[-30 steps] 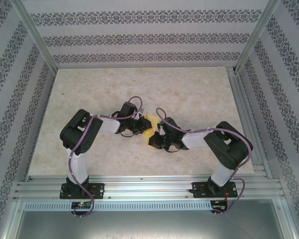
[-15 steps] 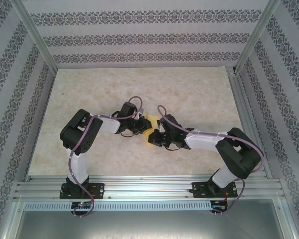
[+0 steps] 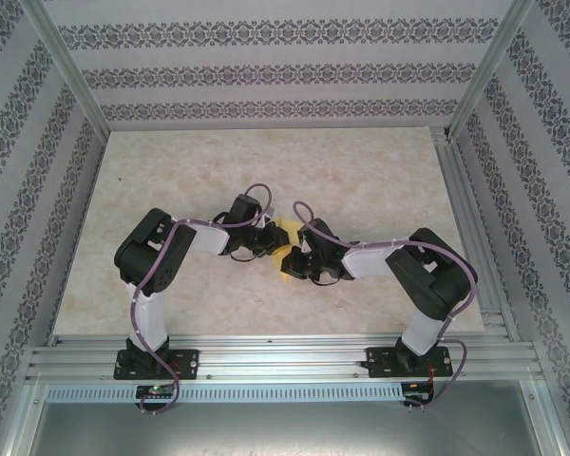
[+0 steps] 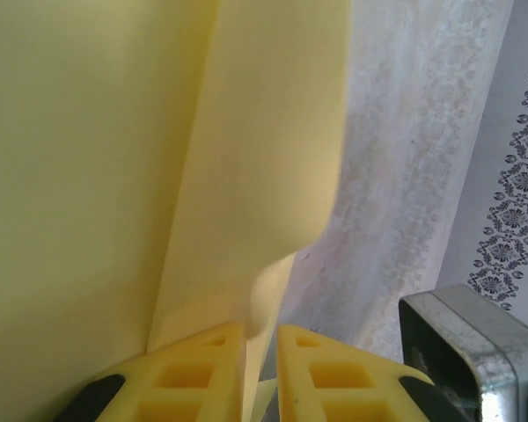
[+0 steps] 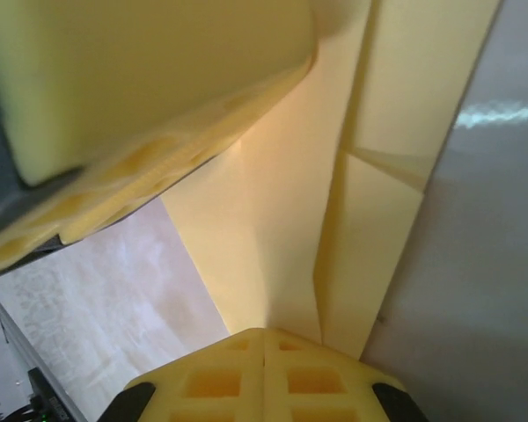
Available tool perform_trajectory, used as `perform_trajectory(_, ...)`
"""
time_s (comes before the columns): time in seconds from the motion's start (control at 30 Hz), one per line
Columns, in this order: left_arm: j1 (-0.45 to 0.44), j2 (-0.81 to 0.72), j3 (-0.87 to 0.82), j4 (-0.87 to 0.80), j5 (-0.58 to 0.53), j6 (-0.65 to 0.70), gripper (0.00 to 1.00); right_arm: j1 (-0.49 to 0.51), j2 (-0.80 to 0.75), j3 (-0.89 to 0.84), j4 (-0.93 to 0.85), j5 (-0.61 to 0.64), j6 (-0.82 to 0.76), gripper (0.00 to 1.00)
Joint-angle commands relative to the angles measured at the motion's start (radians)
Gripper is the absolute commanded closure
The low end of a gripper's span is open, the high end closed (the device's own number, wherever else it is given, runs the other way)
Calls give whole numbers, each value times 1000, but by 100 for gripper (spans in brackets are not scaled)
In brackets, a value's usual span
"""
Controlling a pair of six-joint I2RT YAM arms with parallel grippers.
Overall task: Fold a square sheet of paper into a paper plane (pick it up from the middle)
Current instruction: Fourth fold the wing at the center of the table.
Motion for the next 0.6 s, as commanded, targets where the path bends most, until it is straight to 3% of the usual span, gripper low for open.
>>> perform_trajectory(0.0,-13,7,16,-42,3,27,80,-5,26,-48,-2,32,-12,96)
perform_trajectory(0.17,-11,7,87,-116,-2,96,75,-14,27,-121,30,10,0,100)
perform_trajectory(0.57,25,94,231,-208,-29,178,75,-32,27,-134,-2,-17,-34,100)
